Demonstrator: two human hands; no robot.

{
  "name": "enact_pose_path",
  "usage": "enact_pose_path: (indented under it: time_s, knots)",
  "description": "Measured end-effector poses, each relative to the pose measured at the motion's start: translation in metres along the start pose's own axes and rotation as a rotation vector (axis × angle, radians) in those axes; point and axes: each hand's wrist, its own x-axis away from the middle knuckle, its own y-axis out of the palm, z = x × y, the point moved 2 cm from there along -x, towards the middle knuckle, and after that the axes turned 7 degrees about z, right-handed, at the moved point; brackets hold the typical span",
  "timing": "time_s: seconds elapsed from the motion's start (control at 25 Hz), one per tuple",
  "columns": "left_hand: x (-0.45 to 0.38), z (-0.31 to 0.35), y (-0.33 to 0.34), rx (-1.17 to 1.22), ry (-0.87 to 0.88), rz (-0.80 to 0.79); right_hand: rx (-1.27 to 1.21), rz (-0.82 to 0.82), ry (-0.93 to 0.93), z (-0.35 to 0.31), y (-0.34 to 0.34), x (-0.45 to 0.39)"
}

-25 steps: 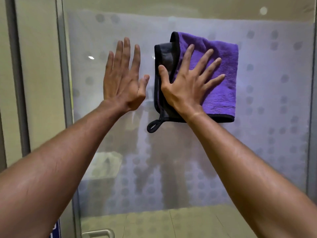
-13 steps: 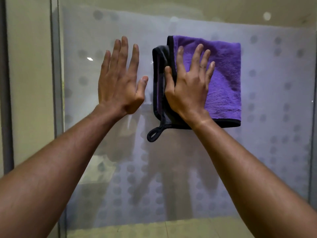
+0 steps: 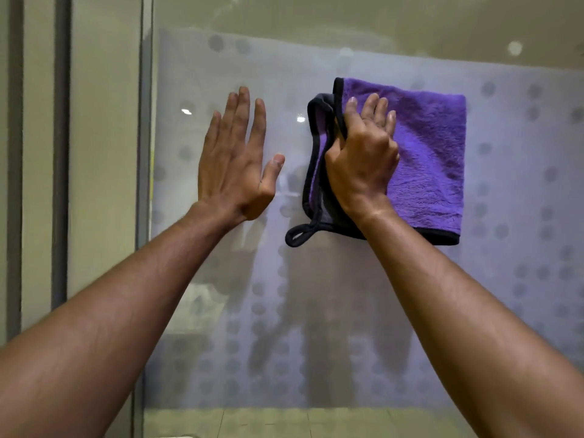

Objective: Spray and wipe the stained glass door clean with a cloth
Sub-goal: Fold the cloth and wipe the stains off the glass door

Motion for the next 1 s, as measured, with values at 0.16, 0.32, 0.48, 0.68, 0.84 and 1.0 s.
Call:
enact_pose_path:
  time_s: [0.16,0.32,0.48,0.68,0.84,1.0]
  knots:
    - [0.003,-0.014,-0.003,0.019,-0.013,0.023,-0.145,0.071,0.045,-0.013,0.002,-0.012]
    - [0.004,-0.017,-0.002,0.022,-0.006,0.051,-0.011,-0.022,-0.106,-0.014,0.003,0.005]
    - [0.006,-0.018,0.0,0.002,-0.022,0.069,0.085,-0.033,-0.054,-0.006,0.004,0.019]
    - [0.004,-0.016,-0.001,-0.01,-0.028,0.039,0.018,0.01,-0.031,-0.011,0.008,0.006]
    - [0.005,-0.015,-0.001,-0.003,-0.018,0.048,-0.094,0.044,-0.062,-0.021,0.007,-0.003]
    - [0.004,-0.016,0.001,0.0,-0.02,0.059,-0.191,0.034,-0.264,-0.032,0.004,0.029]
